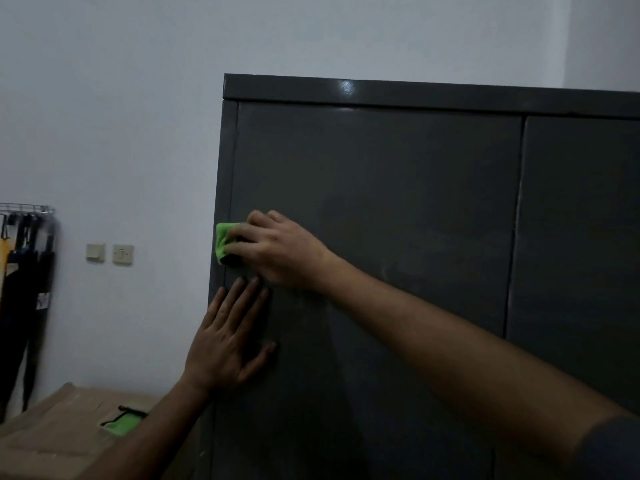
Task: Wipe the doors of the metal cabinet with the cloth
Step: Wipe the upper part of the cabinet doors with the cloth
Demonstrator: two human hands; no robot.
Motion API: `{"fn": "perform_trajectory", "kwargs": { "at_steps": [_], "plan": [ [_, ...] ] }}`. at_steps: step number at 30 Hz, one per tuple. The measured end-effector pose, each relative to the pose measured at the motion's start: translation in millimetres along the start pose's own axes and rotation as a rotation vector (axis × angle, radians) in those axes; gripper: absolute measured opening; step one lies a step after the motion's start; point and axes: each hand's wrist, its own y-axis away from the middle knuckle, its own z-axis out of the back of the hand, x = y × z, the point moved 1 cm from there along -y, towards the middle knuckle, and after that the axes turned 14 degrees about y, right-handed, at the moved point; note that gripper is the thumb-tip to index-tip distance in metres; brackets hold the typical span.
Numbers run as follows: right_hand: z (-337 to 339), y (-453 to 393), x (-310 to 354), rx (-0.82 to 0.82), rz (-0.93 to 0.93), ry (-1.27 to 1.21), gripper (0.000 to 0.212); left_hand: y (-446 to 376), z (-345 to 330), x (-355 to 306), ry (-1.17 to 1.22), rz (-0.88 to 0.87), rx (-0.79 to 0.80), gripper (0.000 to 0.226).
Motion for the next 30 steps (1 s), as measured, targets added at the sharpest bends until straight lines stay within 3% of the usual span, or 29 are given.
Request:
{"fn": "perform_trajectory", "kwargs": {
  "at_steps": [1, 4, 5, 8, 10, 15, 16, 19, 20, 22, 25, 26, 30],
  "plan": [
    [1, -8, -8, -0.006, -0.049, 0.013, 0.045, 0, 0, 1, -0.002, -0.001, 0.002, 0.082],
    [4, -23, -12, -0.075, -0.441, -0.048, 0.041, 1, 0, 1, -0.018, -0.004, 0.023, 0.082],
    [3, -26, -3, -0.073, -0.423, -0.028, 0.042, 1, 1, 0, -0.012, -0.002, 0.023, 0.081],
    [-1, -20, 30, 0.054, 0.086, 0.052, 0.044, 0, 2, 0, -0.021, 0.005, 0.011, 0.078],
    [0, -10, 16, 0.072, 0.192, 0.107, 0.046, 0, 2, -1, -0.001, -0.001, 0.001, 0.078],
    [7, 17, -29, -0.129, -0.425, -0.048, 0.039, 0, 5, -3, -0.048, -0.007, 0.027, 0.082],
    [4, 25, -22, -0.152, -0.391, -0.031, 0.038, 0, 6, -3, -0.05, -0.007, 0.028, 0.082],
    [1, 54, -4, -0.094, 0.061, 0.019, 0.041, 0, 5, -3, -0.048, -0.013, 0.014, 0.082],
    [2, 61, -13, -0.087, 0.109, 0.024, 0.04, 1, 4, -3, -0.047, -0.015, 0.009, 0.082],
    [4, 67, -40, -0.13, -0.048, 0.013, 0.038, 0, 4, -3, -0.055, -0.016, 0.002, 0.082],
    [5, 78, -57, -0.246, -0.519, -0.054, 0.032, 0, 5, -3, -0.055, -0.009, 0.009, 0.083],
    [2, 82, -50, -0.264, -0.543, -0.053, 0.032, 0, 5, -4, -0.055, -0.007, 0.012, 0.083],
    [1, 114, -32, -0.118, 0.025, -0.002, 0.04, 1, 5, -4, -0.058, -0.005, 0.022, 0.084]
  ]
}}
